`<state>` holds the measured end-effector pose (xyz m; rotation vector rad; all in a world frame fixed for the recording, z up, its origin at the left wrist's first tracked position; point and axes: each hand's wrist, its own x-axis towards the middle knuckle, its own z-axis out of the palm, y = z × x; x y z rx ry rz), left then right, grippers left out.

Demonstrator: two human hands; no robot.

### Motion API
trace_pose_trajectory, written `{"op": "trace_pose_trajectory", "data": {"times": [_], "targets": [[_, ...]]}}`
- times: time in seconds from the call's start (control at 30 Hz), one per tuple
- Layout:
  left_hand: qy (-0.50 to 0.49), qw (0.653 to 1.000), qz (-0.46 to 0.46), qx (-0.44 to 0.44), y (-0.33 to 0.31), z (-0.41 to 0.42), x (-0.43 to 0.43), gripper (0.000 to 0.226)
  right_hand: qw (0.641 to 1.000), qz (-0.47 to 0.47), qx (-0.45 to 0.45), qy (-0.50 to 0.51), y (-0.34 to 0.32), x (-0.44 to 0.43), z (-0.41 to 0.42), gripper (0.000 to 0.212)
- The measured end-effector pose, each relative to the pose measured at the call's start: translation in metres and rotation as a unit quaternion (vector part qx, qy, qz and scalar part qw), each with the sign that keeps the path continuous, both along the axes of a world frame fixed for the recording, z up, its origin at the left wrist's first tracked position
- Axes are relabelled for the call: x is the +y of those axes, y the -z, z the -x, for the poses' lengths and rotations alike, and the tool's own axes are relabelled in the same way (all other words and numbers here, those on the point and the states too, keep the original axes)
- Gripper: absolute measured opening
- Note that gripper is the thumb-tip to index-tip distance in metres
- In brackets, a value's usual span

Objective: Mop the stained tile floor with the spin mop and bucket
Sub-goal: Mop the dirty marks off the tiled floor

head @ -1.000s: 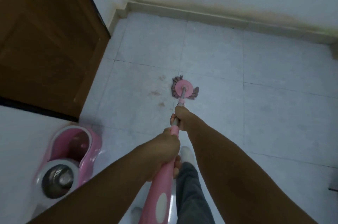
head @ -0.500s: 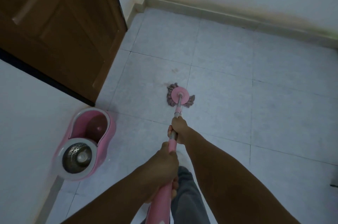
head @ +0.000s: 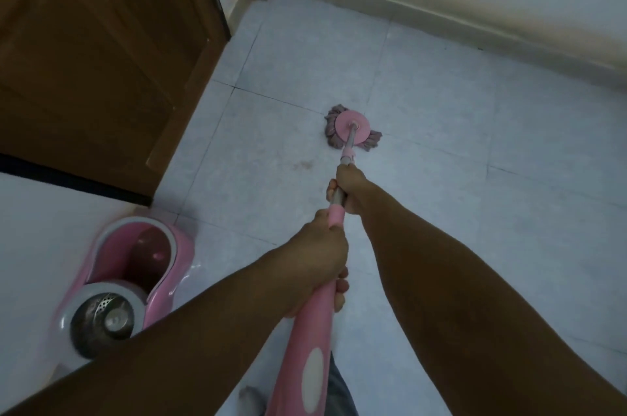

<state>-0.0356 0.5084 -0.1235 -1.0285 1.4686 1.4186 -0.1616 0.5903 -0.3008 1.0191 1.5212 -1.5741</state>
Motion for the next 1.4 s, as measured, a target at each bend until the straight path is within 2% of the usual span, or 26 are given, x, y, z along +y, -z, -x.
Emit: {"op": "trace_pose_trajectory", "data": {"times": [0.17,0.3,0.47,0.57,0.63,0.77,0.9,1.03,1.17,1.23,1.33,1.4], "targets": [[-0.025,1.000,0.000,0.002,0.026,0.060,-0.019,0.013,1.000,0.006,0.011,-0.015,0.014,-0.017,0.066,0.047],[-0.030,1.000,0.006,0.006,0.038,0.068,-0.019,0.031,0.999,0.000,0.016,-0.050,0.027,-0.021,0.075,0.046],[-0.050,0.999,0.004,0.000,0.030,0.053,-0.007,0.027,0.995,-0.010,-0.009,-0.094,0.023,-0.022,0.058,0.035],[-0.051,0.998,-0.010,-0.021,0.013,0.027,-0.009,0.021,0.993,-0.009,-0.029,-0.113,0.010,-0.028,0.028,0.024],[-0.043,0.998,0.003,-0.036,0.001,-0.004,-0.019,0.027,0.992,0.006,-0.051,-0.116,0.000,-0.040,-0.009,0.013],[-0.008,0.998,0.040,-0.046,-0.025,-0.098,-0.041,0.036,0.991,0.052,-0.077,-0.096,-0.016,-0.069,-0.114,0.011],[-0.004,0.996,0.025,-0.087,-0.052,-0.199,-0.066,0.048,0.990,0.071,-0.095,-0.075,-0.039,-0.086,-0.227,0.010],[0.021,0.995,0.016,-0.096,-0.073,-0.263,-0.082,0.036,0.994,0.068,-0.082,-0.027,-0.061,-0.089,-0.298,0.021],[0.054,0.996,0.015,-0.075,-0.082,-0.293,-0.071,0.033,0.997,0.052,-0.058,-0.014,-0.070,-0.070,-0.331,0.025],[0.097,0.994,0.023,-0.033,-0.083,-0.298,-0.055,0.030,0.998,0.041,-0.041,-0.017,-0.074,-0.052,-0.337,0.018],[0.111,0.994,0.017,0.018,-0.079,-0.292,-0.028,0.028,0.999,0.034,-0.020,-0.002,-0.074,-0.023,-0.326,0.012],[0.127,0.991,0.018,0.037,-0.073,-0.276,-0.012,0.030,0.999,0.030,-0.011,0.003,-0.069,-0.007,-0.307,0.018]]}}
